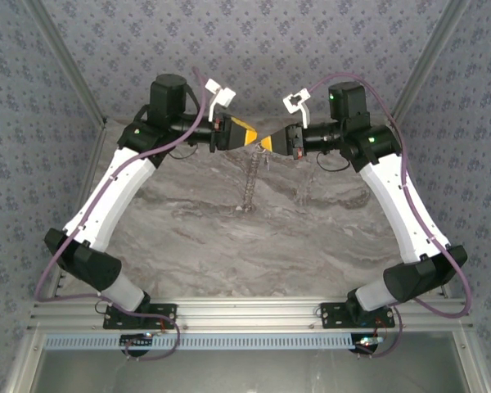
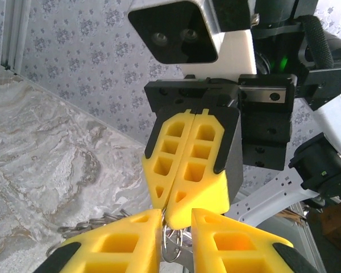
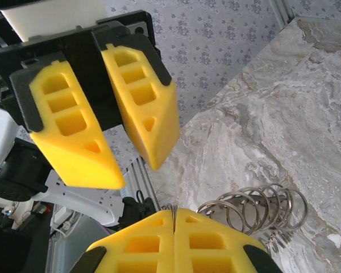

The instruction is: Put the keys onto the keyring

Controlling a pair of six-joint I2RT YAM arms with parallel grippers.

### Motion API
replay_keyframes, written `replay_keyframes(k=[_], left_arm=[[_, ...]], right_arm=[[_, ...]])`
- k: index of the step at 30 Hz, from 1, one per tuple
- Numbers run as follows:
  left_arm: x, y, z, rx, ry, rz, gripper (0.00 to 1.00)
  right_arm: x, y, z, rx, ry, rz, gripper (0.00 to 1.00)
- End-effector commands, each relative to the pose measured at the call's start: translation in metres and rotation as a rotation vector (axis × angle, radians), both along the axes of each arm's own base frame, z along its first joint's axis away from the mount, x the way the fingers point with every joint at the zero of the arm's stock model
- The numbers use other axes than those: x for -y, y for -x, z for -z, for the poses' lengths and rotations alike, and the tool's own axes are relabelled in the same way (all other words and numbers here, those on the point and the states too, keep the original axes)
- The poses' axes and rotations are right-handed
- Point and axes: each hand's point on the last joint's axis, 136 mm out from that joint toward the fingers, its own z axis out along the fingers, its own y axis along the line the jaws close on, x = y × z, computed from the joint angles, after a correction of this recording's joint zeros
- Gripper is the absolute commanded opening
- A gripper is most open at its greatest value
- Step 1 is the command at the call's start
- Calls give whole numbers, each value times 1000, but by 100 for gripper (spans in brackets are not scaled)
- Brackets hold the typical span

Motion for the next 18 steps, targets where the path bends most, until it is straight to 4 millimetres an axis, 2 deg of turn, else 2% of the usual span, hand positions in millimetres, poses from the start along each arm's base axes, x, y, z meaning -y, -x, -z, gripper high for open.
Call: replay_keyframes(k=[1,14,18], left_arm=[[0,8,3,4,0,35,20],[9,21,2,-26,24,102,18],[11,26,1,-30,28,118,14]], right_arm=[[-3,2,-8,25,-22,-16,0],[-2,-7,-12,37,-40,9,0],[-2,-8,-11,35,-41,11,0]])
